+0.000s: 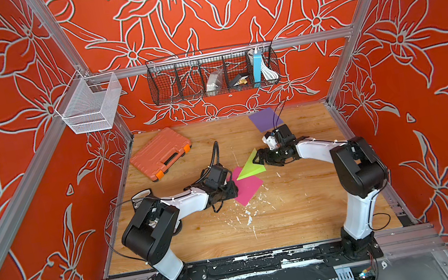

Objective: Fold the square paper diagonally
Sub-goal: Move the paper to the center of the board.

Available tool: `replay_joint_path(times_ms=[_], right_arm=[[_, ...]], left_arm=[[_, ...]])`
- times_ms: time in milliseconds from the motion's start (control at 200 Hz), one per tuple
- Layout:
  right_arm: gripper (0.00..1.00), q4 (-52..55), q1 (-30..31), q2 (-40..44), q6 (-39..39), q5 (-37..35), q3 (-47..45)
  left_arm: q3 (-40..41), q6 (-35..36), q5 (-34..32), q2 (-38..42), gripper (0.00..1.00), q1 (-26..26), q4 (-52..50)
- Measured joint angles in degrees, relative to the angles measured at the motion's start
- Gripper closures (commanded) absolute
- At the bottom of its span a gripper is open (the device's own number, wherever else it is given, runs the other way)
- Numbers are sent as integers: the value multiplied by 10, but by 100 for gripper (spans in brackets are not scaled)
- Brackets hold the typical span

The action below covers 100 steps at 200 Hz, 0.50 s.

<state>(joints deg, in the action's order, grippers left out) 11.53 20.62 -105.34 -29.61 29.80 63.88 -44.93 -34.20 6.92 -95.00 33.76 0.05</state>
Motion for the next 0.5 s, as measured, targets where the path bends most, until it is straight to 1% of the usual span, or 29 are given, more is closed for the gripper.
replay_joint_path(times_ms=[195,335,430,500], right_arm=[[17,31,0,97,18,-4,-118],[26,59,0,158,21,-4,-171],[37,75,0,198,23,-2,-177],[40,74,0,214,21,4,-176]], left_arm=[[-13,-18,-5,-14,53,42,8],[-13,-30,-10,-13,53,68,8],[-13,-36,-16,-13,53,82,7],[-13,-40,-22,-13,53,90,8]])
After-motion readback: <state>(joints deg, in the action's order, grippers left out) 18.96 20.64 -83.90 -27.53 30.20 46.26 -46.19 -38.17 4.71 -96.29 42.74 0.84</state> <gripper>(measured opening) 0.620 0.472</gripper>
